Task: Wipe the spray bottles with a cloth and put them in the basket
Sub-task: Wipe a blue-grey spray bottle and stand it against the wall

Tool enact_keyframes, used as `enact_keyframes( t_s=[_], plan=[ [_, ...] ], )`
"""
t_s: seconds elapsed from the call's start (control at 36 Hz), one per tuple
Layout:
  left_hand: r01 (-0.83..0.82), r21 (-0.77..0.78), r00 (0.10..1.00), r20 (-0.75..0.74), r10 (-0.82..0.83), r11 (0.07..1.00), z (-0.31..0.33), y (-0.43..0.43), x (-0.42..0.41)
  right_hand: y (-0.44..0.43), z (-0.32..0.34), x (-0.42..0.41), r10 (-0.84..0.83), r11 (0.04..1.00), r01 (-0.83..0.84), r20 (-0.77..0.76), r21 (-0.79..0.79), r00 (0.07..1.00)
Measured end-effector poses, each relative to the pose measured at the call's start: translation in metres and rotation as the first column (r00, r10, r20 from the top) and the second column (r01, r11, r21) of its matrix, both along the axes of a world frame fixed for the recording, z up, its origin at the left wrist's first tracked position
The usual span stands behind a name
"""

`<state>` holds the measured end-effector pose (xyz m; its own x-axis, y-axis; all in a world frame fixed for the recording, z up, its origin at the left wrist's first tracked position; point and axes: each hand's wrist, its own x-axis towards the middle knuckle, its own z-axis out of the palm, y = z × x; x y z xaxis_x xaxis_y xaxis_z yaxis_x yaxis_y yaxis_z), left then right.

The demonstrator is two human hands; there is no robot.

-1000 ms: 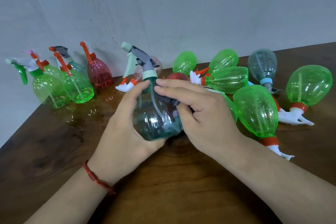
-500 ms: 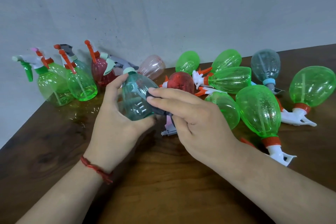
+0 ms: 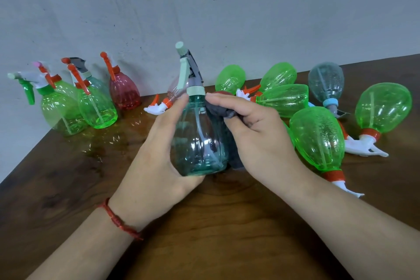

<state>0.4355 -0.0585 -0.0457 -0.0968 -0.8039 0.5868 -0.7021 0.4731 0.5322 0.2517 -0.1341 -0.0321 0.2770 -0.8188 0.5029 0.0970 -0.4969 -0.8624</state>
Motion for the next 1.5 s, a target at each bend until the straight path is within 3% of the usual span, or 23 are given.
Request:
enact_keyframes(
  t_s=[0.17, 0.25, 0.33, 0.44, 0.58, 0.75, 0.92, 1.06, 1.19, 1.31, 1.42, 1.5],
  plan=[
    [0.102, 0.123, 0.965, -0.251, -0.069, 0.987, 0.001, 0.002, -0.003, -0.001, 0.0, 0.0, 0.034, 0.996, -0.037, 0.05, 0.079, 0.998],
    [0.161, 0.146, 0.947, -0.3, -0.111, 0.976, 0.004, 0.004, -0.006, -0.001, 0.0, 0.0, 0.023, 0.998, -0.026, 0.051, 0.052, 0.998],
    [0.159, 0.144, 0.958, -0.262, -0.117, 0.977, 0.004, 0.004, -0.004, 0.001, -0.001, -0.001, -0.026, 0.996, 0.026, -0.005, -0.08, 1.0],
    [0.099, 0.133, 0.991, -0.106, -0.085, 0.986, -0.002, -0.002, 0.006, 0.003, -0.004, -0.002, -0.113, 0.948, 0.069, -0.127, -0.312, 0.985],
    [0.03, 0.075, 0.997, -0.071, -0.025, 0.997, -0.006, -0.002, 0.005, 0.003, -0.009, 0.001, -0.139, 0.929, 0.072, -0.161, -0.363, 0.977],
    [-0.102, 0.099, 0.956, -0.267, 0.125, 0.99, -0.002, -0.001, 0.0, 0.009, -0.009, 0.0, -0.106, 0.891, -0.008, -0.226, -0.453, 0.968],
    [-0.096, 0.154, 0.831, -0.531, 0.164, 0.984, 0.004, -0.008, 0.011, 0.015, -0.01, 0.002, -0.056, 0.873, -0.088, -0.278, -0.479, 0.959],
    [-0.101, 0.144, 0.856, -0.491, 0.16, 0.984, 0.005, -0.005, 0.009, 0.016, -0.01, 0.002, -0.077, 0.864, -0.072, -0.272, -0.499, 0.959],
    [-0.09, 0.092, 0.963, -0.245, 0.111, 0.992, 0.001, -0.001, 0.006, 0.009, -0.009, 0.003, -0.114, 0.898, 0.007, -0.217, -0.44, 0.97],
    [-0.073, 0.039, 0.996, -0.053, 0.075, 0.997, -0.003, 0.0, 0.003, 0.002, -0.004, 0.001, -0.086, 0.97, 0.048, -0.151, -0.238, 0.985],
    [-0.038, 0.009, 0.999, -0.037, 0.039, 0.999, -0.002, 0.001, 0.001, -0.003, 0.0, -0.001, 0.031, 0.998, -0.029, -0.042, 0.048, 0.999],
    [0.003, 0.057, 0.99, -0.141, 0.005, 0.998, -0.001, 0.002, -0.001, -0.005, 0.002, -0.001, 0.033, 0.993, -0.03, -0.021, 0.117, 0.999]
  ],
)
